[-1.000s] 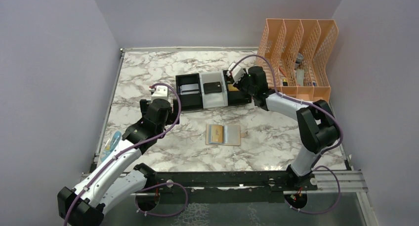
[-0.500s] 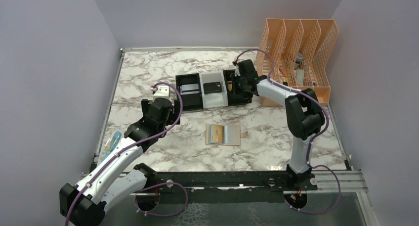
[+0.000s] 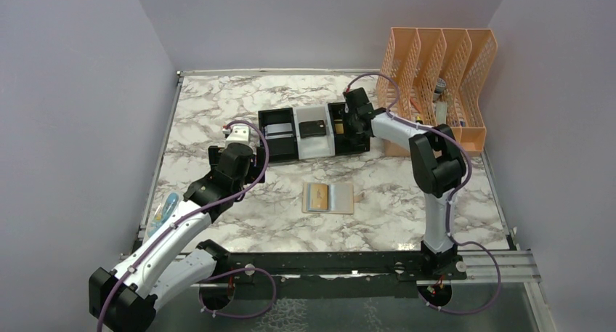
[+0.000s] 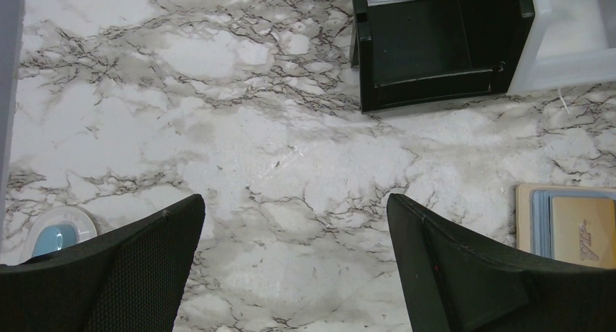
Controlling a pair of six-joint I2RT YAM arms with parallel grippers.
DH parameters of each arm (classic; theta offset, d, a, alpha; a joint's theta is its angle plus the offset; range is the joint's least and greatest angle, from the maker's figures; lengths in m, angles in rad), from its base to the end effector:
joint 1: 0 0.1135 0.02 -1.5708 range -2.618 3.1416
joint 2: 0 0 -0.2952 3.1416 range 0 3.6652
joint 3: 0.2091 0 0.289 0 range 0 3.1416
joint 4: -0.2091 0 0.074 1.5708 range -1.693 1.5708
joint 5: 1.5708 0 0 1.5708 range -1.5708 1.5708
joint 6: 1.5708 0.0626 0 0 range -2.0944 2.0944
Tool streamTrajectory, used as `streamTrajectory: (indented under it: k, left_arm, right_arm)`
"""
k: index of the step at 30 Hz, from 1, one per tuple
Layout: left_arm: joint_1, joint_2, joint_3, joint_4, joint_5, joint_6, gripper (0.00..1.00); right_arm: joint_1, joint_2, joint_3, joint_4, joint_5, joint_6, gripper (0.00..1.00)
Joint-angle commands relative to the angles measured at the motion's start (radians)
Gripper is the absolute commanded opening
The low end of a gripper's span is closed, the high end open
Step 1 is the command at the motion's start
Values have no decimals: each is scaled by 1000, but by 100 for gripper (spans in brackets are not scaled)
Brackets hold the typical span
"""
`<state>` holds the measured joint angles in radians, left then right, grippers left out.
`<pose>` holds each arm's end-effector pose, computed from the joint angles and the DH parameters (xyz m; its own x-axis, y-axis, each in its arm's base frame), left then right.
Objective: Take the credit cards out of the card holder
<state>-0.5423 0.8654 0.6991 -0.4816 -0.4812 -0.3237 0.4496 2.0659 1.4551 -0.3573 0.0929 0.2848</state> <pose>0.2039 -0.0890 0.2725 -0.5350 -0.0068 -0.8448 -0.0304 0.9995 0.0112 0.4560 0.2136 0.1479 -0.8203 -0.0852 -0.5655 -0.1614 0.9831 0.0859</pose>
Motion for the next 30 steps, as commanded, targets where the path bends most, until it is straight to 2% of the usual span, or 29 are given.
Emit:
streamTrajectory:
  k: [1,14,19,25,30]
  left_arm:
    - [8,0,27,7,19,2,99]
    - [11,2,26,6,23,2,99]
    - [13,3,27,6,25,2,99]
    - [14,4,28,7,32,2,99]
    - [22,26,18,19,96,-11,99]
  right_arm:
    - [-3,46,40,20,58,15,14]
    - [-4,102,31,91,117,38,15]
    - [-3,104,8,132,75,42,20]
    - [-3,105,2,135,56,31,21]
    - [-4,89,-1,132,52,6,21]
